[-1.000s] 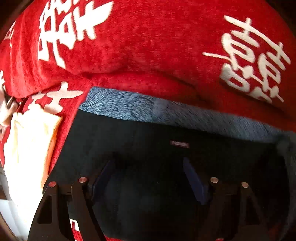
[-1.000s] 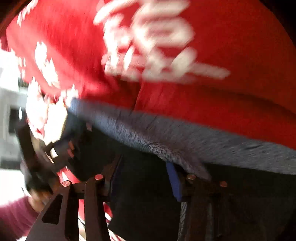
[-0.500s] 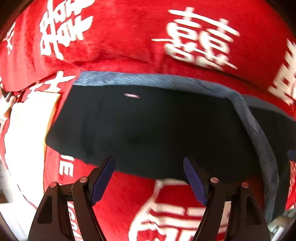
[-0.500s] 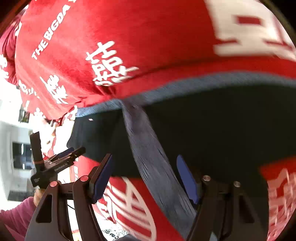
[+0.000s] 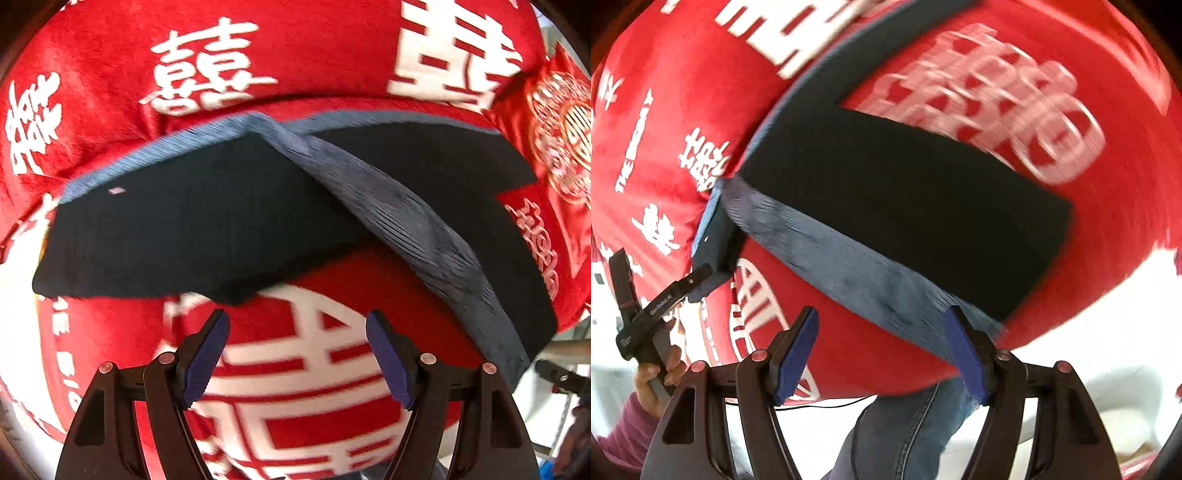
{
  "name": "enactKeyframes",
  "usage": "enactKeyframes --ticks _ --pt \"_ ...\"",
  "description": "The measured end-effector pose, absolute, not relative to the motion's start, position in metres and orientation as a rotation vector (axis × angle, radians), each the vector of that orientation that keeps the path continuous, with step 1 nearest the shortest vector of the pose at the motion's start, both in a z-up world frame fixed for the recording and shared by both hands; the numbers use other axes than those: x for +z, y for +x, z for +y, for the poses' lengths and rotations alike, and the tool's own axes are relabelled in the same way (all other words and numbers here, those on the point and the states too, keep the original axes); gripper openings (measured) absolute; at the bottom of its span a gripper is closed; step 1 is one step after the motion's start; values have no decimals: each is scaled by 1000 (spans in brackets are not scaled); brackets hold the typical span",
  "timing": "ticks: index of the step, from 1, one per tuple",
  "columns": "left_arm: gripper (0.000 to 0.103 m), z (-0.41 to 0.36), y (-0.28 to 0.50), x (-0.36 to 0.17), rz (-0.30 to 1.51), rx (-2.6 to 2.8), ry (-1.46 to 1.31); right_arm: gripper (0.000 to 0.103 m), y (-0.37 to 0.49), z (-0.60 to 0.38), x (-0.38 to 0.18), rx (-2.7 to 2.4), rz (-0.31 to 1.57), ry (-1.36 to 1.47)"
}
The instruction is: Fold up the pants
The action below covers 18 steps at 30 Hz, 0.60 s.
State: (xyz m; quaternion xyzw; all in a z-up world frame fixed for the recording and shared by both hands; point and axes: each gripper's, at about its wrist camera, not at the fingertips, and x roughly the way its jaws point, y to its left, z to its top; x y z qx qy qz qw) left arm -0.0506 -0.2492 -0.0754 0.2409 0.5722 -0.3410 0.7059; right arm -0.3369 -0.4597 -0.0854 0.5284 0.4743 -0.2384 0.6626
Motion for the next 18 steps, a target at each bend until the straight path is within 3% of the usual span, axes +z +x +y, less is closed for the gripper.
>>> enactKeyframes --ticks 7,15,17,18 --pt "77 -279 -90 -104 1330 -819 531 74 -390 -465 -121 -548 1016 1318" --pt "77 -319 -115 -124 1368 -878 517 72 -394 -472 -165 -293 927 1509" --pt "77 -324 -116 -123 1372 -887 517 48 -395 -474 -170 -229 885 1579" --pt "77 -327 -116 -122 1382 -884 515 27 -389 -475 -172 -211 878 1605"
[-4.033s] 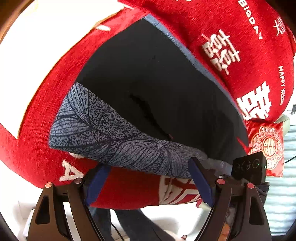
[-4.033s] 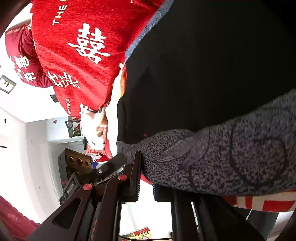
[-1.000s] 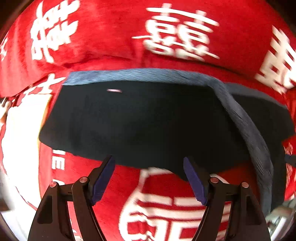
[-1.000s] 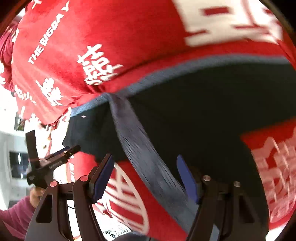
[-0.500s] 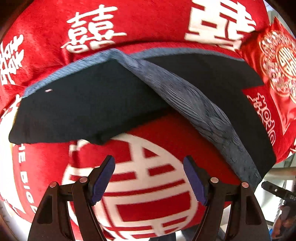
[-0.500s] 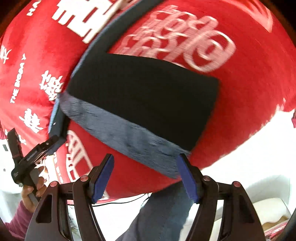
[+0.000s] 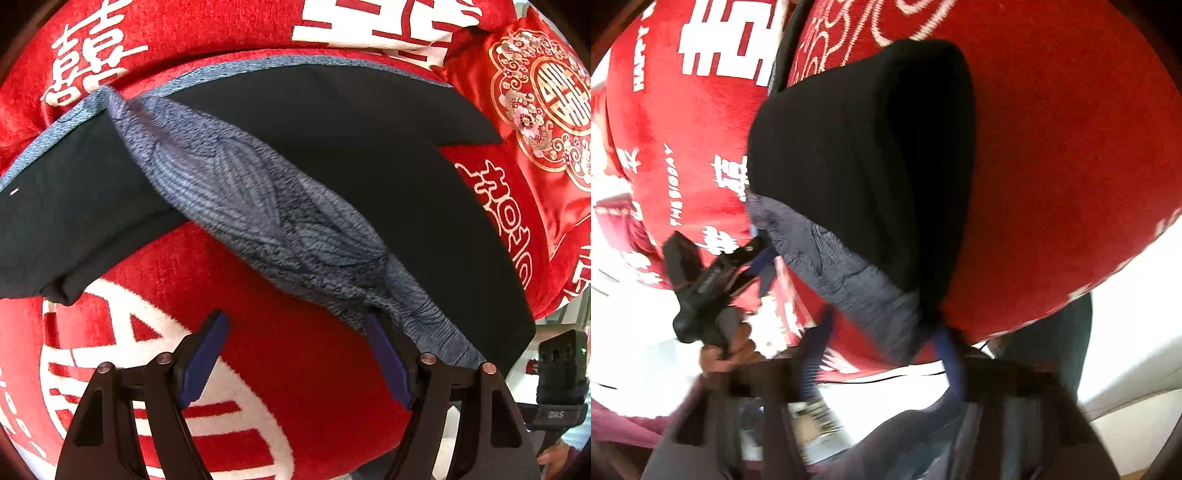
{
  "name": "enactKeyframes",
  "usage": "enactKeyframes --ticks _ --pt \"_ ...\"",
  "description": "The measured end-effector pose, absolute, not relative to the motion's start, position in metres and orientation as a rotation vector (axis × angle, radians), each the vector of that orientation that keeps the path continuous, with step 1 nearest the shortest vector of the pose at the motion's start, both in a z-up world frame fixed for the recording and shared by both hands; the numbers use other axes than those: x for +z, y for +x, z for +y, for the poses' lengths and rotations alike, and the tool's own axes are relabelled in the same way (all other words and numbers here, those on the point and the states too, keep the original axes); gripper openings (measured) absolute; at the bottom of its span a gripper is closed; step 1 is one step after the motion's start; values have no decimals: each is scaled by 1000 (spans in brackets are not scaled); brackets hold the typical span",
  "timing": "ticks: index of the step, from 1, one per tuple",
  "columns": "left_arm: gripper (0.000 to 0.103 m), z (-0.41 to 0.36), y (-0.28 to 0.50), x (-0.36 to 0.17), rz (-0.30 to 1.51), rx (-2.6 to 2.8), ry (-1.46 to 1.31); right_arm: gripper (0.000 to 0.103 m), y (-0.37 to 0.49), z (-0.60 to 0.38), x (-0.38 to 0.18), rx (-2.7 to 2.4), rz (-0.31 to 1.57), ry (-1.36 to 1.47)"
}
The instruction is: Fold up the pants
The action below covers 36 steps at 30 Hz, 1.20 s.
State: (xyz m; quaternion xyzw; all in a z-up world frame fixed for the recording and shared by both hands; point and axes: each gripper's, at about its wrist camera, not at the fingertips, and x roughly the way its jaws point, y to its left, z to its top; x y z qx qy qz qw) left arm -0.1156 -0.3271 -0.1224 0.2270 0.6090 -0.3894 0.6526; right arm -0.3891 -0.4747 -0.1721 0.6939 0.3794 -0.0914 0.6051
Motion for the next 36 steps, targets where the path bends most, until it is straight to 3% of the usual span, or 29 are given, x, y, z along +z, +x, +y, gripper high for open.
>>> enactKeyframes --ticks 3,14,21,23,24,25,27,32,36 --pt "77 -333 -113 -120 1399 -870 514 15 -378 -478 -162 -188 853 1614" --pt "77 -348 -71 -52 1259 -774 464 14 -286 -606 -36 -116 709 1335" --pt "77 -373 -28 -59 1235 -646 434 15 -211 -726 -32 -211 765 1214" --pt "77 -387 -14 -69 1231 -616 427 20 -189 -747 -42 -269 830 1154" --pt "77 -392 -9 -73 1229 -607 430 27 -180 -757 -49 -297 885 1108" --pt "77 -398 -5 -79 1228 -597 437 46 -168 -761 -53 -329 949 1054" --pt "77 -410 3 -89 1225 -569 455 62 -156 -760 -53 -356 1030 951" --pt "77 -410 14 -100 1250 -517 438 62 -190 -724 -55 -394 1084 948" --pt "77 -407 20 -109 1254 -485 459 54 -224 -730 -95 -565 1130 1047"
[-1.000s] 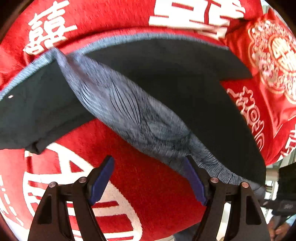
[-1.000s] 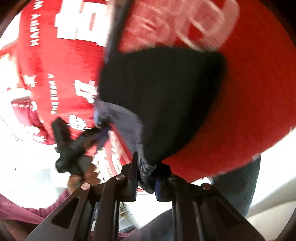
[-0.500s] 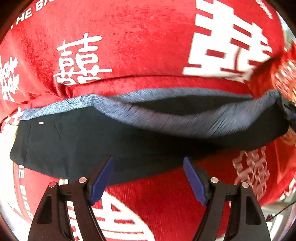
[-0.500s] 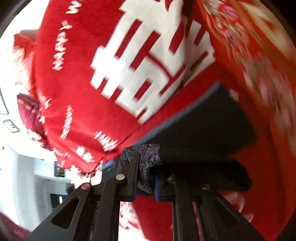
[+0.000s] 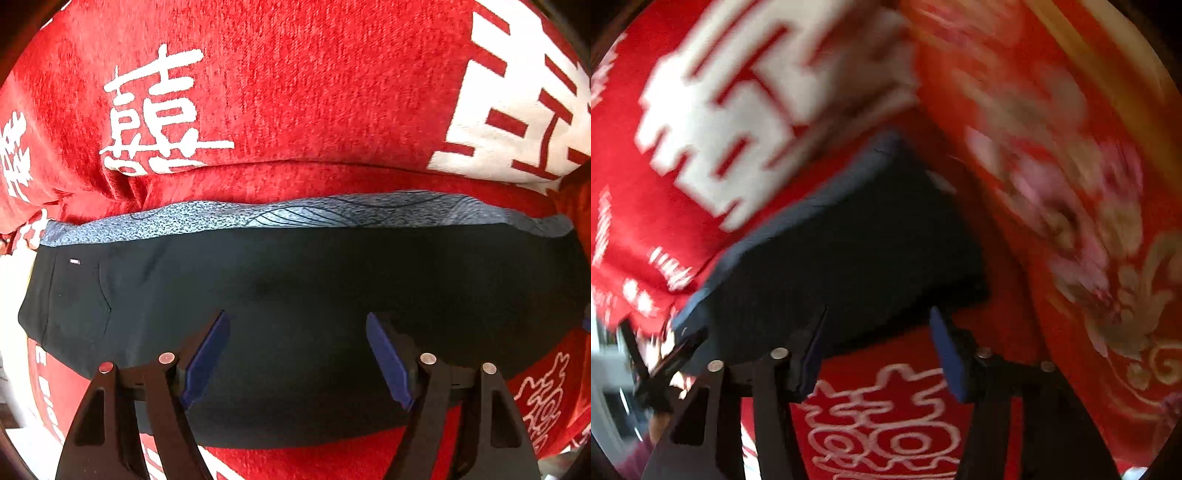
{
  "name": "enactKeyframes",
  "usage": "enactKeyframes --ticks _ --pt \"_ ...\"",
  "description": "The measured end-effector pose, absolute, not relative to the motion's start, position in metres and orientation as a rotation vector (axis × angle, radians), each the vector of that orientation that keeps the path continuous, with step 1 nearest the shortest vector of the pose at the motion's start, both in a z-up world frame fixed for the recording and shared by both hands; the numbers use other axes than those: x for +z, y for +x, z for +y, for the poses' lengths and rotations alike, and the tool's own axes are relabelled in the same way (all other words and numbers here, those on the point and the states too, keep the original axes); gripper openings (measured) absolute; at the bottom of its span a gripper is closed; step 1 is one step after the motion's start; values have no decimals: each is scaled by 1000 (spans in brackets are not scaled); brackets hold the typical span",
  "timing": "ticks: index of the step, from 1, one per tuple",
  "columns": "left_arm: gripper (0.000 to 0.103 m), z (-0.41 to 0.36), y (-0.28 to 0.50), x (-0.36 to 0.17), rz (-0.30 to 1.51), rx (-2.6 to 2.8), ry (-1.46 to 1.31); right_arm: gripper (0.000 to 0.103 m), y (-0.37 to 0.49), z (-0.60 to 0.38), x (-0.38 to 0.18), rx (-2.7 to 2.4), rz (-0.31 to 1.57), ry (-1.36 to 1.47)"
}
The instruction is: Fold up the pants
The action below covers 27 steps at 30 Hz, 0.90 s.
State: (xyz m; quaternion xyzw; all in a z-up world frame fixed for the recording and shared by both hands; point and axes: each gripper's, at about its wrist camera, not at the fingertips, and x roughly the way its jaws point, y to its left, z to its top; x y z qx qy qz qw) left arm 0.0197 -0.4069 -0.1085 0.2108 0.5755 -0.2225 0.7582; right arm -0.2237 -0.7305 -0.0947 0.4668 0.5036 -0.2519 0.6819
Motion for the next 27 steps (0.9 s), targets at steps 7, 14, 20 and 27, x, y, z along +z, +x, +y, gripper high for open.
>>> enactKeyframes --ticks 7,14,20,27 --pt "77 -411 22 -127 1257 -462 525 8 -217 -736 -95 -580 1018 1032" --pt "78 -403 23 -132 1311 -445 543 14 -223 -721 -103 -588 1161 980" --pt "78 -429 32 -115 1253 -500 501 24 -190 -714 -61 -517 1120 736" --pt "82 -458 50 -146 1263 -460 486 25 -152 -747 -113 -482 1248 731"
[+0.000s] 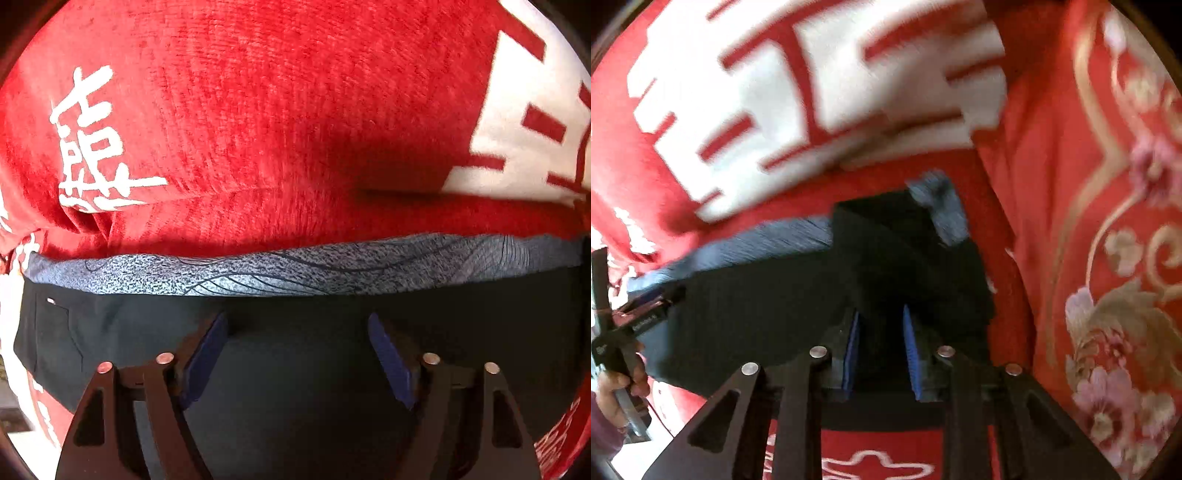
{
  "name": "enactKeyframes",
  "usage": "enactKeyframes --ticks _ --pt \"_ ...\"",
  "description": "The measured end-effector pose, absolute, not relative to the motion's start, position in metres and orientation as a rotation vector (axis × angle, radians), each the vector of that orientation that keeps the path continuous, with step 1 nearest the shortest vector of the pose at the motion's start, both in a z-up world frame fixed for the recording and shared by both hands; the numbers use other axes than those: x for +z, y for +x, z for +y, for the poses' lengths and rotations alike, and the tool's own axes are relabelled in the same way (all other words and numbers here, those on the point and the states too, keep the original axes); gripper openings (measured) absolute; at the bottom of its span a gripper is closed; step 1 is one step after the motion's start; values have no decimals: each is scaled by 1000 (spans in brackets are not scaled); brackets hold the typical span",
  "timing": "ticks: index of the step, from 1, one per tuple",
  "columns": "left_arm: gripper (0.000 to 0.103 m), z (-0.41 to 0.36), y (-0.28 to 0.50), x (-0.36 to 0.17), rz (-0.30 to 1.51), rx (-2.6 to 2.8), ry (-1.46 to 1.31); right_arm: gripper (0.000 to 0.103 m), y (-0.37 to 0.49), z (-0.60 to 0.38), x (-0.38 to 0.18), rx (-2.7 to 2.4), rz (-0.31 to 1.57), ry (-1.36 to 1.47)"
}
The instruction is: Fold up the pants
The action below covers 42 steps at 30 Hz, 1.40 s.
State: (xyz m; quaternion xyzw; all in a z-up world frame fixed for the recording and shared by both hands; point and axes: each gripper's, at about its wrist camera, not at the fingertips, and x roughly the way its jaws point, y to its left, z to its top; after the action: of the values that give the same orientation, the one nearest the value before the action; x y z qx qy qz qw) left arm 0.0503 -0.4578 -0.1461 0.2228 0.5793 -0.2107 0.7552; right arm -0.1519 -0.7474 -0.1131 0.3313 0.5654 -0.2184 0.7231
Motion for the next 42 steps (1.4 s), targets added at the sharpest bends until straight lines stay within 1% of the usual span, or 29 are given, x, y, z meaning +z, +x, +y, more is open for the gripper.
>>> enactKeyframes --ticks 2,4,5,7,9,11,12,14,15,16,18,20,21,23,24,25,27,28,31,33,35,36,37,38,39,42 --pt "82 -452 50 -144 1278 -463 498 25 -175 -751 -109 -521 1220 844" --pt "82 -440 46 -141 1283 -458 520 34 -199 -747 -100 -554 1214 891" --pt "82 -434 45 -139 1283 -456 526 36 -209 -743 -96 -570 1215 898" --pt "82 -426 45 -141 1288 -445 533 46 -224 -736 -86 -600 1198 913" --pt "82 -422 46 -144 1302 -434 522 48 -226 -732 -75 -604 1153 916" --pt "82 -417 42 -144 1297 -429 509 58 -222 -731 -73 -616 1141 925" --pt "82 -416 40 -144 1288 -425 511 61 -220 -732 -79 -639 1148 953" --pt "82 -417 39 -143 1282 -420 517 61 -214 -737 -92 -647 1121 1021" --pt "82 -417 39 -143 1284 -420 522 50 -212 -743 -98 -645 1098 1049" --pt "82 -417 38 -141 1287 -424 528 6 -210 -747 -102 -637 1077 1078" --pt "82 -415 36 -140 1282 -434 541 7 -212 -748 -104 -629 1073 1096" --pt "82 -417 21 -134 1283 -446 550 8 -217 -739 -107 -620 1130 1050" --pt "86 -415 21 -135 1282 -445 544 10 -220 -736 -113 -608 1168 1049" --pt "86 -414 24 -133 1307 -433 531 19 -228 -732 -114 -607 1196 1056" --pt "86 -414 27 -128 1315 -425 527 28 -228 -729 -106 -633 1223 1020" --pt "86 -414 30 -124 1298 -428 521 29 -226 -725 -97 -637 1225 987" --pt "86 -416 37 -112 1248 -438 503 29 -217 -714 -69 -603 1167 885" --pt "86 -418 41 -110 1243 -439 498 29 -203 -704 -53 -551 1142 795" --pt "86 -422 53 -120 1261 -408 507 36 -164 -695 -47 -462 1147 645" --pt "86 -418 58 -133 1283 -374 538 37 -142 -705 -69 -453 1180 657" --pt "86 -406 62 -139 1308 -381 503 37 -138 -722 -98 -529 1270 658" --pt "86 -396 63 -136 1324 -374 484 35 -144 -731 -104 -558 1299 654" --pt "86 -385 64 -132 1335 -358 489 33 -154 -738 -105 -563 1281 699" --pt "86 -375 66 -128 1334 -341 502 33 -161 -741 -100 -574 1251 741" --pt "86 -358 67 -120 1328 -318 515 36 -169 -742 -94 -608 1242 763" --pt "86 -313 74 -99 1347 -290 464 37 -175 -723 -82 -485 1207 901"
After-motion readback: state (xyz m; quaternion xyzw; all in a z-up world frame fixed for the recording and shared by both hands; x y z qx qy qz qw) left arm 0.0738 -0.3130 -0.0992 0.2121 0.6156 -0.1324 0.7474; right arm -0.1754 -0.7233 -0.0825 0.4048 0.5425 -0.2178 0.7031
